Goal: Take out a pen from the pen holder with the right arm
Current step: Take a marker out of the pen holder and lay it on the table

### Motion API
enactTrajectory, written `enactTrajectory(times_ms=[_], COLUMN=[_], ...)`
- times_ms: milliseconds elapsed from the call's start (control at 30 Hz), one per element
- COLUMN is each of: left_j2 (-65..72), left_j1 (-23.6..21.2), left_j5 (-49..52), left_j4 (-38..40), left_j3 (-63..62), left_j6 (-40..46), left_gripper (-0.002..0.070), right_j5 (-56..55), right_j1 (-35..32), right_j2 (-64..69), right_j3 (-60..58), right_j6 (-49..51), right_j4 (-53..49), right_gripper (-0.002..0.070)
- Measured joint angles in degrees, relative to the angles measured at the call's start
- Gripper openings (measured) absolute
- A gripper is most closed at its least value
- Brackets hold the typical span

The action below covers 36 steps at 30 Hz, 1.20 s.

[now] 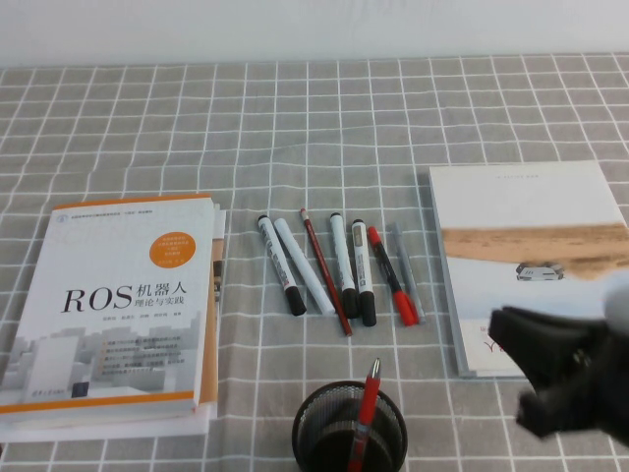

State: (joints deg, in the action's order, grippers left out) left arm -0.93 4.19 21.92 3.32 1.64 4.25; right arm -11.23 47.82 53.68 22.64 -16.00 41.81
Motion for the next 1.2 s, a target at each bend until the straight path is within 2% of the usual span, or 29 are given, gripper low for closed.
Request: enactTrajectory(times_ms=[133,300,400,533,633,800,1200], left_j2=[0.0,0.0,0.0,0.0,0.0,0.0,0.0], left_j1=[0.0,0.0,0.0,0.0,0.0,0.0,0.0], left_j5=[0.0,0.0,0.0,0.0,0.0,0.0,0.0], left_j4=[0.0,0.0,0.0,0.0,0.0,0.0,0.0], left_j3=[0.0,0.0,0.0,0.0,0.0,0.0,0.0], left_j6=[0.0,0.0,0.0,0.0,0.0,0.0,0.0], left_gripper=[-0.0003,-0.0003,-0.0003,-0.0003,-0.0003,-0.0003,-0.0003], right_j5=[-10.9,-13.8,-15.3,-19.5,-22.1,-22.4,-19.8], right_j1=[8.7,14.9,17.0,18.6,18.8,18.9,18.9], right_j2=[-3.9,-4.6,-3.6,-1.9,0.2,6.2,14.2], right_j3=[-7.4,-10.3,-10.5,-10.5,-10.4,-7.4,0.8], right_j6=[0.0,0.0,0.0,3.5,8.3,13.0,13.2], right_j4=[-0.1,-0.6,-0.7,-0.8,-2.8,-4.0,-0.9], right_gripper=[-0.0012,0.0010,0.0105,0.0295,0.0379,0.0412,0.0417])
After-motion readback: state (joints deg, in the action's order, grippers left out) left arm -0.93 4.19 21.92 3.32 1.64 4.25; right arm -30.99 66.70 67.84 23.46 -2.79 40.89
